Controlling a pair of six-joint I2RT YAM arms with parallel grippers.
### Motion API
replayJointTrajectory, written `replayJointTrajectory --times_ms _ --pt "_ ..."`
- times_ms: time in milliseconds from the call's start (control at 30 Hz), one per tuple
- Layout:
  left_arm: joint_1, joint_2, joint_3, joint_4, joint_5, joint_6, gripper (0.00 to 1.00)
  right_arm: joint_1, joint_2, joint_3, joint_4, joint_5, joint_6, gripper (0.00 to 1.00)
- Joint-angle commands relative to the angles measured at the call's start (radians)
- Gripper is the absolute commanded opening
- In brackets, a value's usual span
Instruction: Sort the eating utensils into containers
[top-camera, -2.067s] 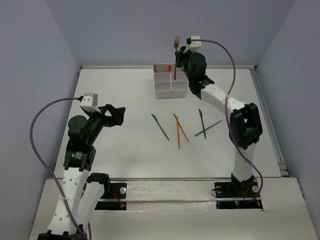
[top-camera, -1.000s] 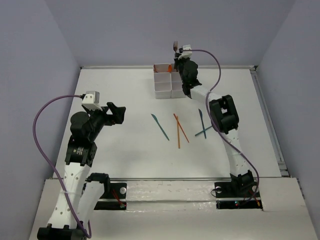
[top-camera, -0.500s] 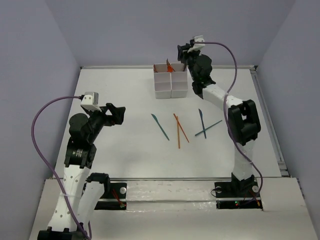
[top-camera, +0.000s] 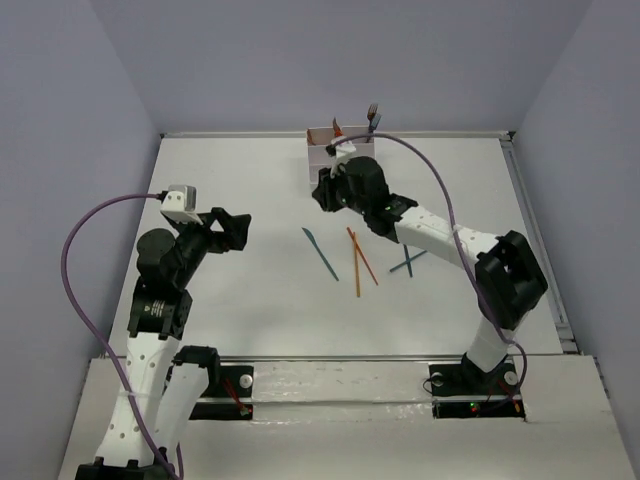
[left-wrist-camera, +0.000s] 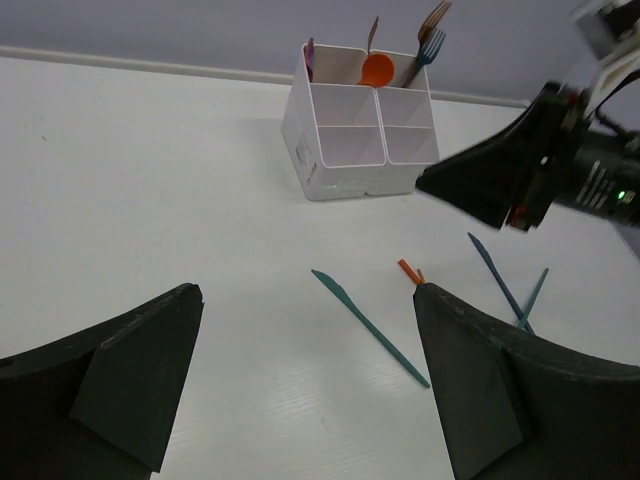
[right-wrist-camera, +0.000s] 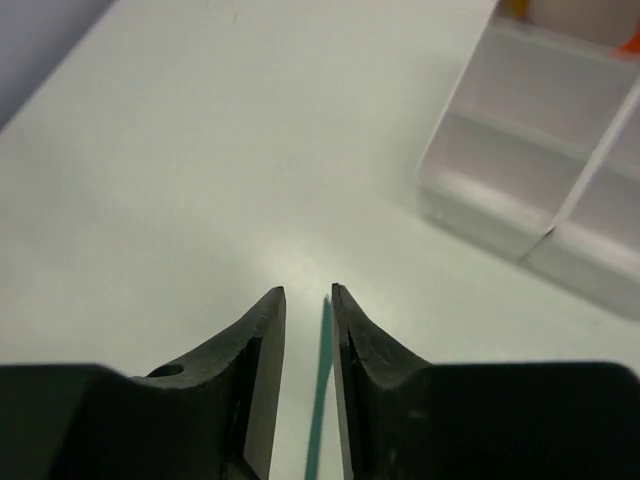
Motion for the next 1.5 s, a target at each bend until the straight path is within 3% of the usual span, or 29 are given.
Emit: replayJointTrajectory --times_ms 0,133,300,867,1200,1267,1333,1467 --pt "0.006 -0.031 0.021 0.038 0.012 -0.002 0.99 0.084 0.021 -0.036 -0.325 0.044 0.048 0.37" --pt "0.006 -0.037 0.021 0.038 0.012 -0.004 0.99 0.13 0.037 -0.073 -0.422 0.052 0.045 0.54" --pt "0.006 -0.04 0.019 0.039 0.015 -0.002 0.99 0.15 0.125 -0.038 -0.49 0.06 0.028 0.55" --pt "0.006 -0.04 0.021 0.038 0.018 -0.002 0.99 0.161 0.374 0.192 -0.62 0.116 0.019 0.35" --pt "-0.003 -0.043 0.022 0.034 0.015 -0.001 0.99 0.179 0.405 0.244 -0.793 0.195 -0.038 0.22" --pt "-0.003 -0.043 0.024 0.034 0.015 0.001 0.99 0.19 0.405 0.238 -0.807 0.185 -0.044 0.14" --pt "-0.003 -0.043 0.024 0.034 0.015 -0.001 0.99 0.19 0.4 0.231 -0.8 0.185 -0.041 0.07" --pt "-0.003 -0.045 0.024 0.033 0.015 0.001 0.99 0.19 0.37 0.237 -0.711 0.195 -0.04 0.07"
